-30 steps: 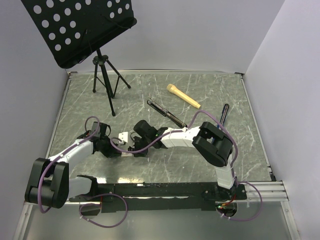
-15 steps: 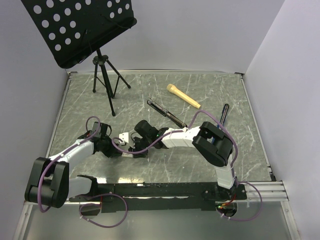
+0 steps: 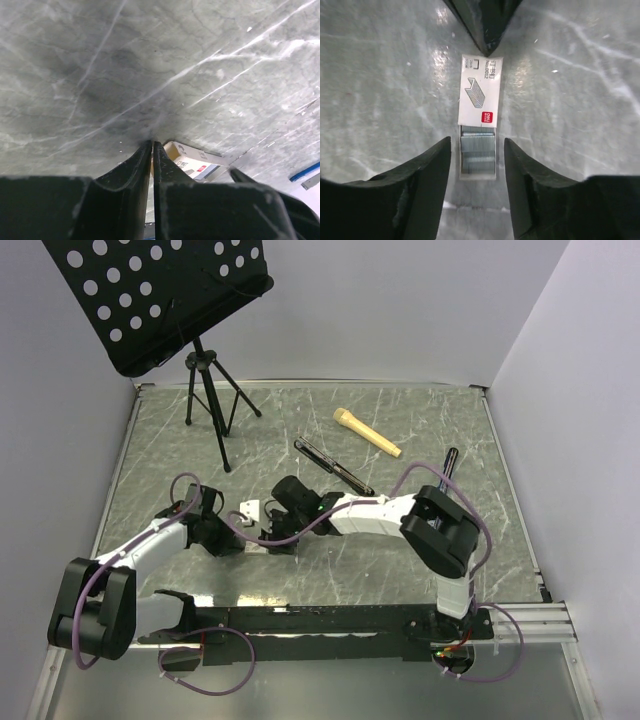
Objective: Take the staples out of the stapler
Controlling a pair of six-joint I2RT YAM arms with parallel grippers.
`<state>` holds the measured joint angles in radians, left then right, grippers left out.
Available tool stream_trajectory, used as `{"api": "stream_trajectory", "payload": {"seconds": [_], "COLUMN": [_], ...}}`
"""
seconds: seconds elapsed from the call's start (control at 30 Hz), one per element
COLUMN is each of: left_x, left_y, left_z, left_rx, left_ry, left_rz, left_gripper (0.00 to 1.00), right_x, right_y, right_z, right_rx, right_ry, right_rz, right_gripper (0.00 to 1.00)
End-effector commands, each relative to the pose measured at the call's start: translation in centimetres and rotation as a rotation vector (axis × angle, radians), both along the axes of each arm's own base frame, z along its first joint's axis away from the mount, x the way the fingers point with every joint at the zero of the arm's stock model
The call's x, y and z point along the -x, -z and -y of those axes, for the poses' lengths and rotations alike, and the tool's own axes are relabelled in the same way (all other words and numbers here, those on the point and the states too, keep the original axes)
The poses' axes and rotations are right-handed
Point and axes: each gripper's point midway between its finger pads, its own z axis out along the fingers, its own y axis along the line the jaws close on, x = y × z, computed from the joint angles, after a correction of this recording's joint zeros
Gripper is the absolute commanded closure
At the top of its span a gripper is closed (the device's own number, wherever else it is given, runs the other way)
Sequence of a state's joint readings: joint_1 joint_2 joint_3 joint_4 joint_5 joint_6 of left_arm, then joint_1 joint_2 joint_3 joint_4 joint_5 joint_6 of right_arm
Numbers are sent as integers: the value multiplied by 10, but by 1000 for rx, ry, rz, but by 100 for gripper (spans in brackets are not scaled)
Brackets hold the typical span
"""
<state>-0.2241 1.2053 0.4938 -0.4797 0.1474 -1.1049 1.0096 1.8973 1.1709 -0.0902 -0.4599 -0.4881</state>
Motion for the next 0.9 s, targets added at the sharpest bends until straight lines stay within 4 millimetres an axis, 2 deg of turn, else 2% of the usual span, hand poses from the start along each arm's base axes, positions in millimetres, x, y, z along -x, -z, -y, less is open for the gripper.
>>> {"api": "stream_trajectory", "payload": {"seconds": [0.0, 0.07, 0.13, 0.27, 0.4, 0.5, 0.6, 0.63, 0.77, 0.87], "left_x": [14, 15, 16, 19, 22, 24, 26, 27, 30, 32], "left_y": [9, 11, 11, 12, 13, 14, 13, 13, 14, 15], "left_z": [-14, -13, -12, -11, -5, -1, -2, -2, 0, 0], "left_rx": [-75, -70, -67, -53, -16, 0, -5, -4, 10, 7], "left_ry": [-18, -18, -17, -19, -12, -10, -9, -10, -14, -15], "left_rz": [-62, -68, -68, -54, -50, -46, -45, -41, -42, -44], "left_gripper": [87, 87, 87, 88, 88, 87, 87, 88, 88, 88], "right_x": [0, -1, -4, -19, -27, -32, -28, -27, -23, -20], "right_y": [-38, -45, -46, -50, -40, -32, -25, -17, -4, -2], "right_z": [0, 1, 5, 17, 33, 50, 56, 56, 53, 49], "right_rx": [-88, -108, -110, -86, -16, 0, 29, 57, 117, 114], "right_ry": [16, 61, 133, 429, 654, 819, 884, 893, 919, 934], "right_rz": [18, -7, -36, -159, -246, -270, -306, -318, -341, -343], "right_gripper": [43, 43, 48, 70, 88, 88, 85, 85, 84, 84]}}
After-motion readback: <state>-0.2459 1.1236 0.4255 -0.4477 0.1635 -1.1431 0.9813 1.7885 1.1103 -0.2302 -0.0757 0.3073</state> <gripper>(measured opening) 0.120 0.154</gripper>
